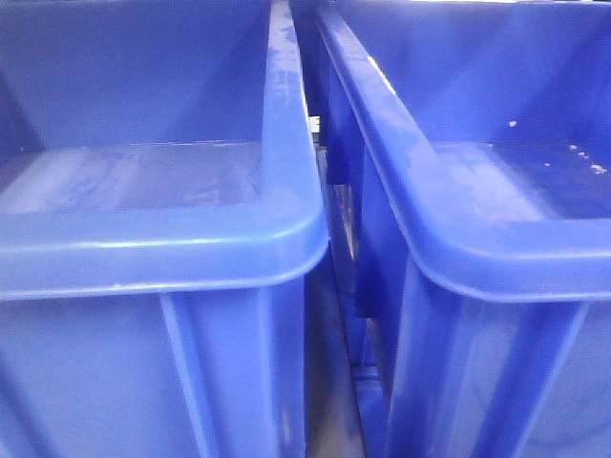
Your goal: Sort and place red and blue blocks on shelf
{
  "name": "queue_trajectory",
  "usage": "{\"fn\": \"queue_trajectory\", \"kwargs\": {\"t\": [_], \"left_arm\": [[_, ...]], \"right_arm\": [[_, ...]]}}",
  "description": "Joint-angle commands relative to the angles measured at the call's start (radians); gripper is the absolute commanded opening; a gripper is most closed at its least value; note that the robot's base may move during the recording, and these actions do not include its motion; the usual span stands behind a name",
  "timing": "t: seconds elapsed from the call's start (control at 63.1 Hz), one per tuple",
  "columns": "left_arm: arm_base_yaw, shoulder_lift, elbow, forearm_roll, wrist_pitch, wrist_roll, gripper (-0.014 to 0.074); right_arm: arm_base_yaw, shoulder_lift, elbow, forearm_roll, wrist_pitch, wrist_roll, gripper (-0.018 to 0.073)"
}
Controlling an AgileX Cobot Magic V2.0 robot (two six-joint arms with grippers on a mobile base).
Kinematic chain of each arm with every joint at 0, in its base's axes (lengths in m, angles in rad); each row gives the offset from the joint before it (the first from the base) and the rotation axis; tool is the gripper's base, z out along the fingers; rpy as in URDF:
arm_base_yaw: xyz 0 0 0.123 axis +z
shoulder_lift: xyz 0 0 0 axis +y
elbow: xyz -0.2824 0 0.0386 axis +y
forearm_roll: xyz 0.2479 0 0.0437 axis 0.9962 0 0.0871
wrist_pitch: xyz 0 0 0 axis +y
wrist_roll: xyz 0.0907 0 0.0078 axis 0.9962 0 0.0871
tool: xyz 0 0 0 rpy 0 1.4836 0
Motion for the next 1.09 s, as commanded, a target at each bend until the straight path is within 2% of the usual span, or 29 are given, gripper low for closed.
{"fn": "queue_trajectory", "kwargs": {"t": [0.0,0.951,1.077], "left_arm": [[0.001,-0.018,0.041,-0.009,-0.02,0.0,0.0084],[0.001,-0.018,0.041,-0.009,-0.02,0.0,0.0084],[0.001,-0.018,0.041,-0.009,-0.02,0.0,0.0084]], "right_arm": [[-0.001,0.02,-0.026,-0.033,-0.075,-0.003,0.0052],[-0.001,0.02,-0.026,-0.033,-0.07,-0.003,0.0052],[-0.014,0.02,-0.025,-0.058,-0.079,-0.003,0.0052]]}}
